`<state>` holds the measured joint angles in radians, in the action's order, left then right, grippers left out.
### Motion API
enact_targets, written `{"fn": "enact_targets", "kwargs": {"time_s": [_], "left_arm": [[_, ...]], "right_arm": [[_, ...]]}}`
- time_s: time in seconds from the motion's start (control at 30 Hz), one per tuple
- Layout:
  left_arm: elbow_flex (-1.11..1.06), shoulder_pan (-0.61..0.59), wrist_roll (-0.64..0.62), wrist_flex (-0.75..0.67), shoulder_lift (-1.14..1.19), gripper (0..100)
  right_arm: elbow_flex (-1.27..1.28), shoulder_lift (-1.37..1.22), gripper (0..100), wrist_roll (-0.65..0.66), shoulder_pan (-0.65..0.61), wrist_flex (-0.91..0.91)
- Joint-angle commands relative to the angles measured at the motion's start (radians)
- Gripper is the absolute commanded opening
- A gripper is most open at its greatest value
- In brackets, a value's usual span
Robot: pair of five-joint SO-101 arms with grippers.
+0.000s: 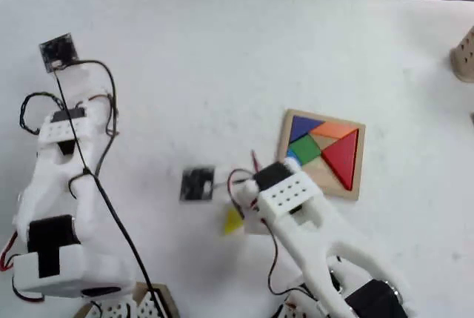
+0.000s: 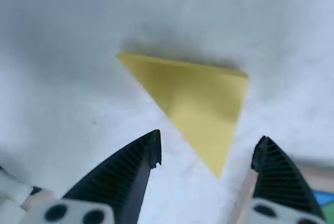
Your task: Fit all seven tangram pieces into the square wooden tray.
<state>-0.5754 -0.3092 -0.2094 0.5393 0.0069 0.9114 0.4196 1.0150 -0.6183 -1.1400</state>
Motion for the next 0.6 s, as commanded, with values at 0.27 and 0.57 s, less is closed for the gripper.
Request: {"fn": "enact_targets", "kwargs": {"time_s": [0.27,0.57], "left_arm": [[0.132,-0.013,-0.009,-0.002,0.076,2],[0.133,-0.013,-0.009,-0.002,0.073,2]], "right_arm": [[-0.032,0.035,28.9,0.446,-0.045,-0.065],[-0.218,-0.254,31.0,0.440,-0.054,-0.035]]}}
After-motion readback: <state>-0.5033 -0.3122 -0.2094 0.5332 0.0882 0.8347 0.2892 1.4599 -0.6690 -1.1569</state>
